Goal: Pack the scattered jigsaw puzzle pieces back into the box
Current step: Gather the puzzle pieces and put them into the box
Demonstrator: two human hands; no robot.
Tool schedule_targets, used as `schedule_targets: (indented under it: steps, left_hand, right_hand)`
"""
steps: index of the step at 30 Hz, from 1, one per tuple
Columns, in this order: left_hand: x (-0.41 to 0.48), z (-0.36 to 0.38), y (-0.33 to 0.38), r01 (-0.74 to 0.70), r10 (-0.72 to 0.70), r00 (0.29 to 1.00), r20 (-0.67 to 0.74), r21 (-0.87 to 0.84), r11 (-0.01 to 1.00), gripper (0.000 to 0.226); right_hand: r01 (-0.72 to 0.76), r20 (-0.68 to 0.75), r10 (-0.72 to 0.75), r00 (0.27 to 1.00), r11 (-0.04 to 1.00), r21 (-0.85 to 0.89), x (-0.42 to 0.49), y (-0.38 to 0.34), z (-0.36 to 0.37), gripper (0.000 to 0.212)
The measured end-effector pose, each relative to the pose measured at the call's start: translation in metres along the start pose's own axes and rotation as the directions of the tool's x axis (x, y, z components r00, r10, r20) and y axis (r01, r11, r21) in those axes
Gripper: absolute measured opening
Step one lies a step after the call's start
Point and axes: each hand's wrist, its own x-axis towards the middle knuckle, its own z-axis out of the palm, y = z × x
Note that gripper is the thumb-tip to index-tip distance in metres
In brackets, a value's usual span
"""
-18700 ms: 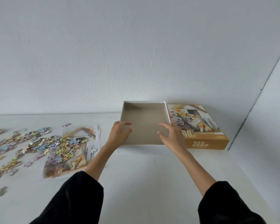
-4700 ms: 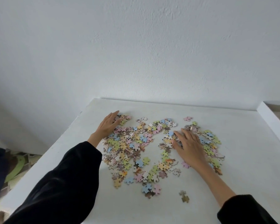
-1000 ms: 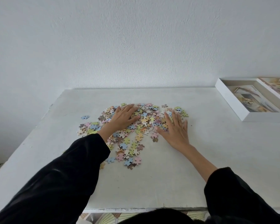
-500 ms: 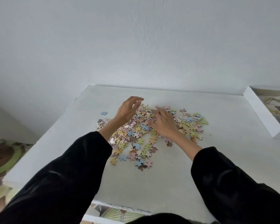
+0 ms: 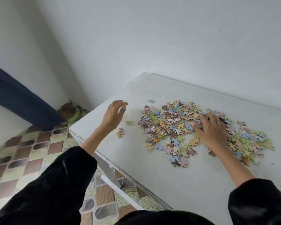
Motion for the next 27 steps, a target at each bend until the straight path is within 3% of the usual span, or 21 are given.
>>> schedule_targets:
  steps: [3, 6, 10, 17, 21, 24, 27]
  left_hand:
    - [-0.029, 0.005, -0.017, 0.152, -0.159, 0.984, 0.075, 0.092, 0.984, 0.045]
    - [-0.038, 0.022, -0.012, 0.101, -0.145, 0.976, 0.160, 0.254, 0.962, 0.055]
    - [-0.026, 0.050, 0.017, 0.001, -0.064, 0.974, 0.219, 0.277, 0.961, 0.062]
    - [-0.007, 0.085, 0.059, -0.153, 0.096, 0.940, 0.327, 0.153, 0.976, 0.065]
    - [0.018, 0.087, 0.068, -0.109, 0.122, 0.961, 0.250, -0.066, 0.992, 0.061]
    - [0.049, 0.082, 0.063, -0.072, 0.081, 0.977, 0.198, -0.055, 0.996, 0.058]
    - [0.064, 0.080, 0.057, -0.059, 0.053, 0.948, 0.313, 0.011, 0.998, 0.071]
  right_hand:
    - [-0.001, 0.008, 0.001, 1.000, 1.000, -0.003, 0.002, 0.000, 0.002, 0.066]
    - [0.001, 0.007, -0.001, 1.000, 1.000, 0.002, 0.002, 0.000, 0.003, 0.066]
    - [-0.001, 0.008, 0.001, 1.000, 1.000, 0.015, 0.001, -0.001, 0.000, 0.061]
    - [-0.010, -0.003, 0.011, 1.000, 0.999, 0.053, 0.000, -0.001, 0.000, 0.060]
    - [-0.022, -0.058, 0.040, 0.997, 0.956, 0.293, -0.004, -0.003, -0.008, 0.054]
    - [0.009, -0.147, 0.048, 0.988, 0.931, 0.366, -0.018, -0.007, -0.021, 0.064]
    - [0.076, -0.072, -0.053, 0.996, 0.932, 0.356, -0.046, -0.019, -0.030, 0.076]
